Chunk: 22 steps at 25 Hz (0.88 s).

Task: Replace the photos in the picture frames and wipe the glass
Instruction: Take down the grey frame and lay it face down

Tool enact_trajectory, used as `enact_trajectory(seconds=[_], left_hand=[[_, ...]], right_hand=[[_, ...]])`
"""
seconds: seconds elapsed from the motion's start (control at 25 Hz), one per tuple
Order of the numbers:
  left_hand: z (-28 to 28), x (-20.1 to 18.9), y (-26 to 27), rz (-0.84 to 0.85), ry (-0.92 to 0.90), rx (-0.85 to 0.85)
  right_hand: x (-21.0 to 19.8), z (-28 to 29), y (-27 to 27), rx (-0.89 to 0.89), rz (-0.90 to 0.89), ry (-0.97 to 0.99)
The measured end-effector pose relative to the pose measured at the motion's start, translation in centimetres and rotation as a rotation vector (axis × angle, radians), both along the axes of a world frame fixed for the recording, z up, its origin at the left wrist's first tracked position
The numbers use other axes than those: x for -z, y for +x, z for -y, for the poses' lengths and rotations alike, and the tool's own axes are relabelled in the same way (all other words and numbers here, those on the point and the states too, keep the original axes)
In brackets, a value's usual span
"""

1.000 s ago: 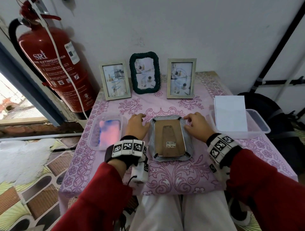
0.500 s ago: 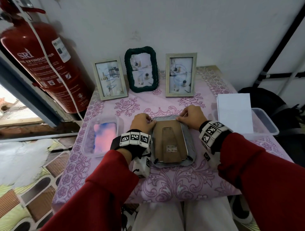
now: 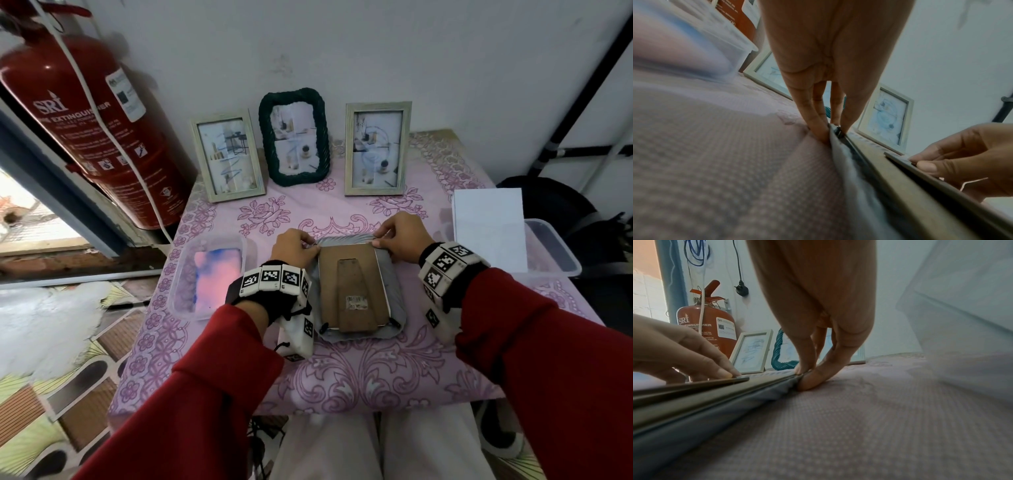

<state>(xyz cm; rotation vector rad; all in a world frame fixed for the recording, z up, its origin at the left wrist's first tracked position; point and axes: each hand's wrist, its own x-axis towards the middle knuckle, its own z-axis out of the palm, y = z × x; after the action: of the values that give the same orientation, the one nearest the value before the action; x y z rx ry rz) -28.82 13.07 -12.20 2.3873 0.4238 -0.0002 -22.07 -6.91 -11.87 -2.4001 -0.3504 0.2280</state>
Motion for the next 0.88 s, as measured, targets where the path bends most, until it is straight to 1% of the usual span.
enact_trajectory(seconds=[0.2, 0.32, 0.48, 0.56, 0.64, 0.76, 0.88], left_hand=[[-0.3, 0.2, 0.1, -0.009, 0.040, 0.038], [-0.3, 0.2, -0.2, -0.002, 0.002, 0.050], [0.2, 0.2, -2.4, 0.055, 0.024, 0.049], [0.4, 0.5, -4.3, 0.050, -0.010, 0.029], [0.6, 0.8, -6.3, 0.032, -0.064, 0.009], [1.3, 1.0, -9.1, 0.002, -0.150, 0.006], [2.3, 1.3, -11.4, 0.021, -0.189, -0.005]], right_hand=[[0.1, 0.1, 0.0, -0.006, -0.014, 0.009], [0.1, 0.0, -0.2, -0.007, -0.016, 0.002], [-0.1, 0.5, -1.7, -0.036, 0.032, -0.072], [-0.3, 1.2, -2.9, -0.021, 0.028, -0.088], [-0.5, 2.1, -4.2, -0.028, -0.017, -0.088], [-0.5, 3.3, -6.8, -0.037, -0.131, -0.102], [-0.2, 4.2, -9.5, 0.006, -0.284, 0.027]])
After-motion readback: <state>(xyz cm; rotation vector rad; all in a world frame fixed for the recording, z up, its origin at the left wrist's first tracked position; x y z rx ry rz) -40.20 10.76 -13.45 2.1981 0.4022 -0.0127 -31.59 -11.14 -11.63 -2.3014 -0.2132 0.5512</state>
